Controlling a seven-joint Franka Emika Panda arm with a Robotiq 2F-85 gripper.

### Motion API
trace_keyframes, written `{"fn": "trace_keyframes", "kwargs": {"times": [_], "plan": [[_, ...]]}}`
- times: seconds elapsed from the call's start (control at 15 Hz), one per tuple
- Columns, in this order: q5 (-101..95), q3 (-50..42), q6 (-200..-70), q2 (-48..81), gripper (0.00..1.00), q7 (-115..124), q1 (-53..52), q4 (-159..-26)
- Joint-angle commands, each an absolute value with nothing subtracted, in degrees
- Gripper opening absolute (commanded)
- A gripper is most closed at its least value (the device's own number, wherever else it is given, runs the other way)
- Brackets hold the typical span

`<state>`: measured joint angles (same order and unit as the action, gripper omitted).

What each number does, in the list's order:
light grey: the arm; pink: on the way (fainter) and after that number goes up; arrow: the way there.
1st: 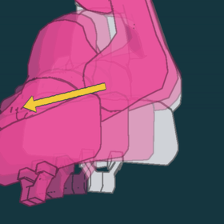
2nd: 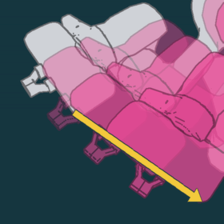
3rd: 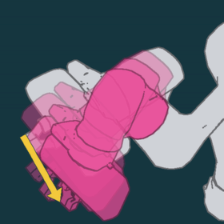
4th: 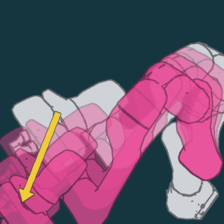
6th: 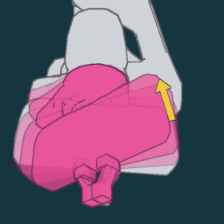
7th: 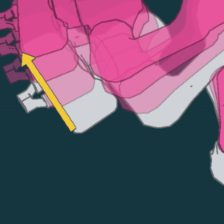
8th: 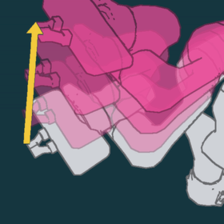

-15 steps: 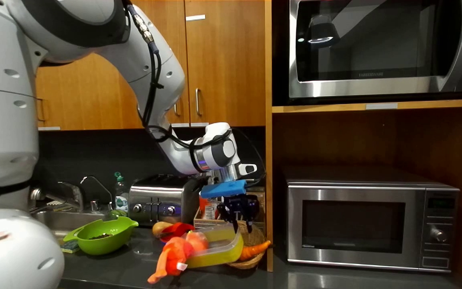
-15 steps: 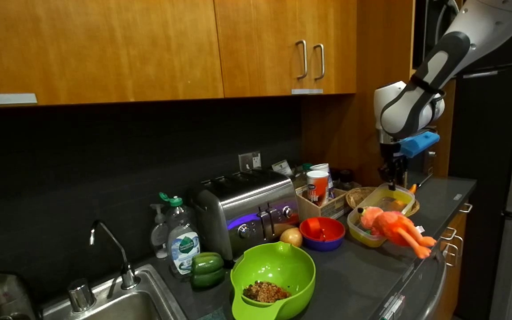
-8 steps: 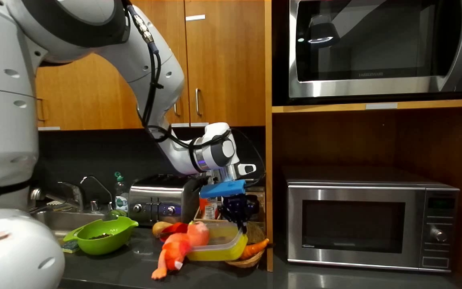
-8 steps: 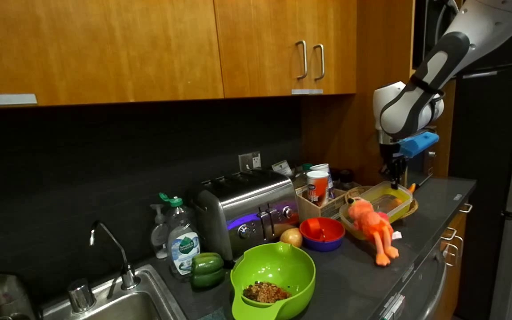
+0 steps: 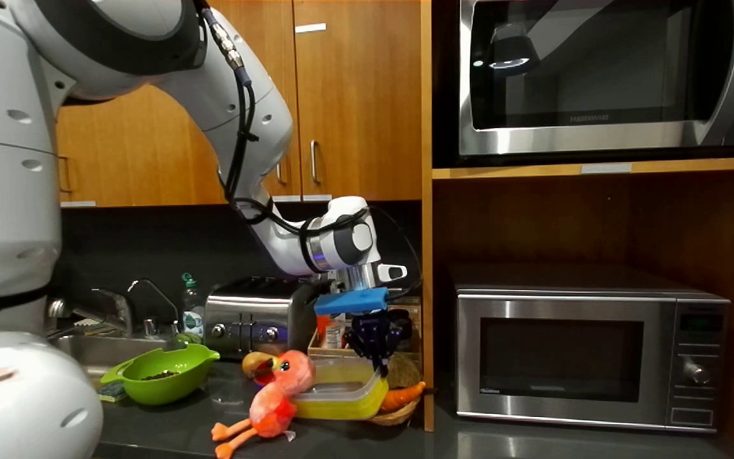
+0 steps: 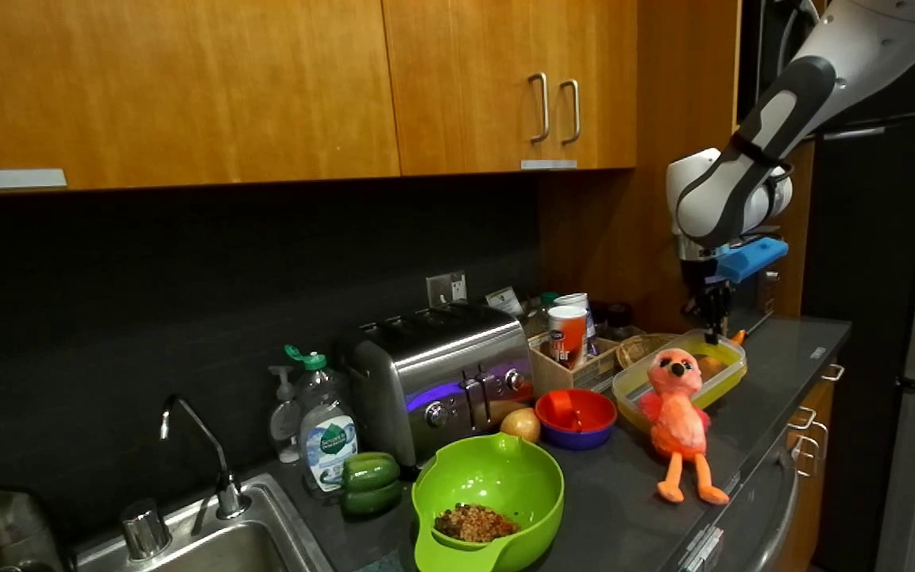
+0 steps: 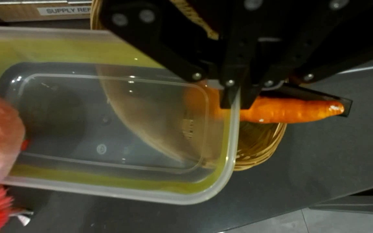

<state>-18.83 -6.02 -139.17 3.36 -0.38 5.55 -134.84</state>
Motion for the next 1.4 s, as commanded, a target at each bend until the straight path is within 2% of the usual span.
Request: {"fn": "trace_keyframes", "kwargs": {"times": [0.0,0.2,0.27,0.4,1.0,1.33], "plan": [[-15.64,-5.72,-134.87,2.08,0.02,-2.74,5.41,-134.71],[-14.5,-5.66,-132.57,2.11,0.02,-3.27,5.38,-134.44],[-14.11,-5.61,-131.7,2.15,0.33,-3.15,5.34,-134.28],[-13.9,-5.53,-130.43,2.21,0.38,-2.84,5.3,-134.01],[-14.15,-5.35,-127.9,2.38,0.98,-2.41,5.2,-133.14],[-14.22,-5.34,-127.67,2.3,1.0,-2.33,5.11,-133.3]]}}
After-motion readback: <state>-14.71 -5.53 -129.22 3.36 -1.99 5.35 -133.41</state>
